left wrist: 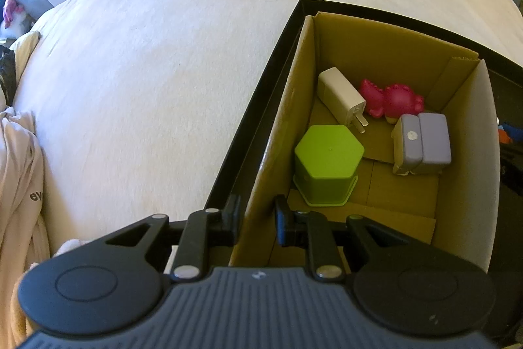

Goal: Organize rigid objects
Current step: 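Move the right gripper back to the red crab figure on the tray, then close the right gripper on the red crab figure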

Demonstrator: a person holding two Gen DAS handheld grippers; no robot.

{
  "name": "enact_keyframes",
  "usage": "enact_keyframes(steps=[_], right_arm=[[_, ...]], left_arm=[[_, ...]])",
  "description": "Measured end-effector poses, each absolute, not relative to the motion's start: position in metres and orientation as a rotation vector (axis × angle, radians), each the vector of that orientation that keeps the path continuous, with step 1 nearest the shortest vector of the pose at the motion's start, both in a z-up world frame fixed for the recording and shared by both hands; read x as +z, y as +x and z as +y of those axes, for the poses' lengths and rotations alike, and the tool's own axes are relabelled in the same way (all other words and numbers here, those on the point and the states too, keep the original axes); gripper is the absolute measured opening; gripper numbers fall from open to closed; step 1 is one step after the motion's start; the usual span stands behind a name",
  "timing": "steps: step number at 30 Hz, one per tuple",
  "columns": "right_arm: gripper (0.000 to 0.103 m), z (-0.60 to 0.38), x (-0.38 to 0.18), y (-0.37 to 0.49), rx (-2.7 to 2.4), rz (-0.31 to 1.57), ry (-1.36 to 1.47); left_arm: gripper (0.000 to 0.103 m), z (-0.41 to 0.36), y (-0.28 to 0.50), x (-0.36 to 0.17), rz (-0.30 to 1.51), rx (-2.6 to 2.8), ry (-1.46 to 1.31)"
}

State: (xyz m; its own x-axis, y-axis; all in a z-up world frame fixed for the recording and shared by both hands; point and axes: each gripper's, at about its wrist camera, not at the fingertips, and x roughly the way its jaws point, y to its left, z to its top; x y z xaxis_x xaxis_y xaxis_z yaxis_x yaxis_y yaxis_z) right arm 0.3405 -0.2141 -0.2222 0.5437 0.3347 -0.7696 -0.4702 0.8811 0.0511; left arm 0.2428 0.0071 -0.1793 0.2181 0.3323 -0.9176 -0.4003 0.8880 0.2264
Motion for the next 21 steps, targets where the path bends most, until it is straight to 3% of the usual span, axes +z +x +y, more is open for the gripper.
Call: enact_keyframes(steps=[21], right_arm=[[0.057,-0.226,-0.193,0.311,0.419,0.895,-0.116]], left_arm=[[0.018,0.016,0.236,-0.175,1.218,0.438,-0.094]])
